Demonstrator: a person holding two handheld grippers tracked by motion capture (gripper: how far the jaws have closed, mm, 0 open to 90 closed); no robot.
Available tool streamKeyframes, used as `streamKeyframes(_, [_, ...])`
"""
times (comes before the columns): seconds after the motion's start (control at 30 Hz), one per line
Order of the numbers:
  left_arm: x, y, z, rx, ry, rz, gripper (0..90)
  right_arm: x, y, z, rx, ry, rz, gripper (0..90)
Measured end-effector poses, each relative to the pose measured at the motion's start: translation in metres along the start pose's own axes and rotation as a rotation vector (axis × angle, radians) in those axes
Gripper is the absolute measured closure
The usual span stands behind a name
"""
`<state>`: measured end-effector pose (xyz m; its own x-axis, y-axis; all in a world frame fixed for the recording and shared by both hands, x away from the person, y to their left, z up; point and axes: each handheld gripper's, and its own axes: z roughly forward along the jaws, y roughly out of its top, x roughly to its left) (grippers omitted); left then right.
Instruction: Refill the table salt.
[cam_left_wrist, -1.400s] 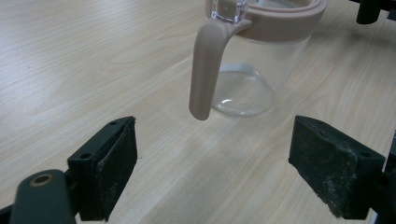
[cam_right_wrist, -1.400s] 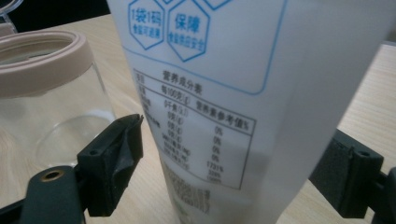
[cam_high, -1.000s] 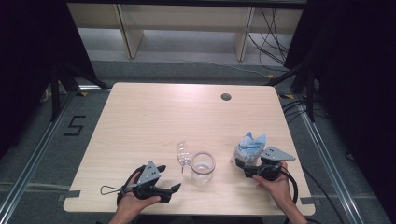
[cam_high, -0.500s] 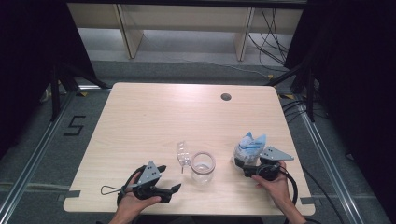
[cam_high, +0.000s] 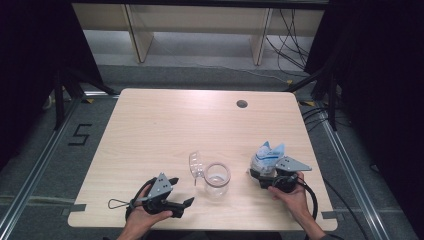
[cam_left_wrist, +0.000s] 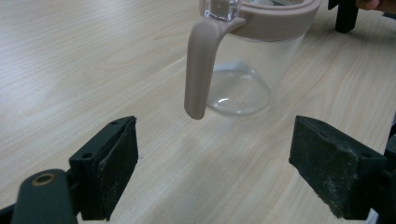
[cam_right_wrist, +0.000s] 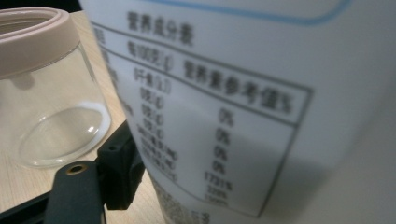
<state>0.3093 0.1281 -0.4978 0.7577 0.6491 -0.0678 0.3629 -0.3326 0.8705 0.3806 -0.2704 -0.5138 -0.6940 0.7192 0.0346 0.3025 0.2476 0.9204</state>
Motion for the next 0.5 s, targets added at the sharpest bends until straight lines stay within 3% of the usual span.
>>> streamKeyframes(0.07, [-0.0010, -0.0003, 0.0005, -0.003, -0.004, -0.011, 15.0, 0.0026, 0.0000, -0.0006, 0.013, 0.002, 0.022, 28.0])
streamKeyframes(0.1, [0.0003, -0.0001, 0.0003, 0.002, -0.010, 0.011, 15.0, 0.0035, 0.0000, -0.0012, 0.022, 0.000, 0.033, 28.0])
streamKeyframes(0.13, [0.0000, -0.0002, 0.0008, -0.003, -0.012, 0.008, 15.0, 0.0013, 0.0000, -0.0002, 0.008, -0.007, 0.000, 28.0])
streamKeyframes(0.5, [-0.0011, -0.0005, 0.0011, -0.002, -0.012, 0.000, 15.0, 0.0006, 0.0000, -0.0001, 0.004, 0.000, -0.005, 29.2])
